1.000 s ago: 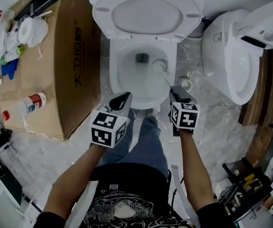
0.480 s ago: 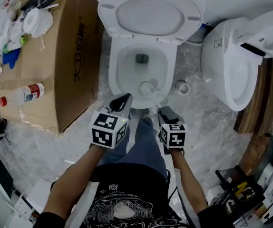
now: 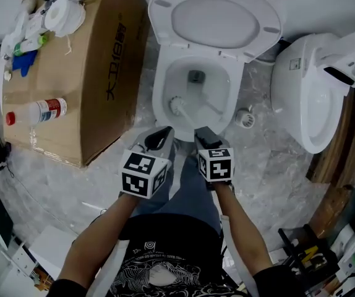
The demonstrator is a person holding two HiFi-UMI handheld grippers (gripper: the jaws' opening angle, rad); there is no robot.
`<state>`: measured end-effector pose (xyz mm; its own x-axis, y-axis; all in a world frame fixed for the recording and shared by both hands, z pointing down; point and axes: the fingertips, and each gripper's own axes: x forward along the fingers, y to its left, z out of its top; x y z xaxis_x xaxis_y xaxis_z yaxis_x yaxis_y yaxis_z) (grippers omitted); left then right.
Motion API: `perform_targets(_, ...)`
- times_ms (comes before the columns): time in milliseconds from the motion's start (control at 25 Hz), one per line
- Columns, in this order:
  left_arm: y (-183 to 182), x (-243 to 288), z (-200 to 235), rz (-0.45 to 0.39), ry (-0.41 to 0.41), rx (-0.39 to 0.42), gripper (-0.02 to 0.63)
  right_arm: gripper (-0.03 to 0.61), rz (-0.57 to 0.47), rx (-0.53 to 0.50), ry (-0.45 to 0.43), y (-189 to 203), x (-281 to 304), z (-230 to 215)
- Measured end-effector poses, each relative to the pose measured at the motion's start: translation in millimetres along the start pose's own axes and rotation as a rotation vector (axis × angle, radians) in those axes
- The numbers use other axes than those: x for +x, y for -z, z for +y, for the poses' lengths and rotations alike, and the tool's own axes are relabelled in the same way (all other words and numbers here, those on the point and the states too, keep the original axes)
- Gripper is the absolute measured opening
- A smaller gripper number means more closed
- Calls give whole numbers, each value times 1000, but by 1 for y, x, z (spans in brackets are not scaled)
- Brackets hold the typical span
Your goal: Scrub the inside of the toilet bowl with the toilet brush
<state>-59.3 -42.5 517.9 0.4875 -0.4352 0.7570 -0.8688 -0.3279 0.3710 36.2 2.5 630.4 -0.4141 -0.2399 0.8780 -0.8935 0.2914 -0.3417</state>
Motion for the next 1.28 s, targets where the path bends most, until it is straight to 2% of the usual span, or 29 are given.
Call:
perform_targets(160,5,-1,7,9,-2,-13,-2,153,-13,-8,29,-14,0,-10)
perform_targets(360,1,6,7,13,21,-7,-2,153,6,40,67,-7,4,-27)
perform_targets(640,0,12,15,47,42,22,-2,153,5,62,68,-18,30,-23)
perform_targets(1000,-2,13,33,85,59,44,-2,153,-43,66,95,-65,55,-31)
perform_targets(1280,-9,16,45,104,64,66,-2,153,-97,123,126,-94,58,-52)
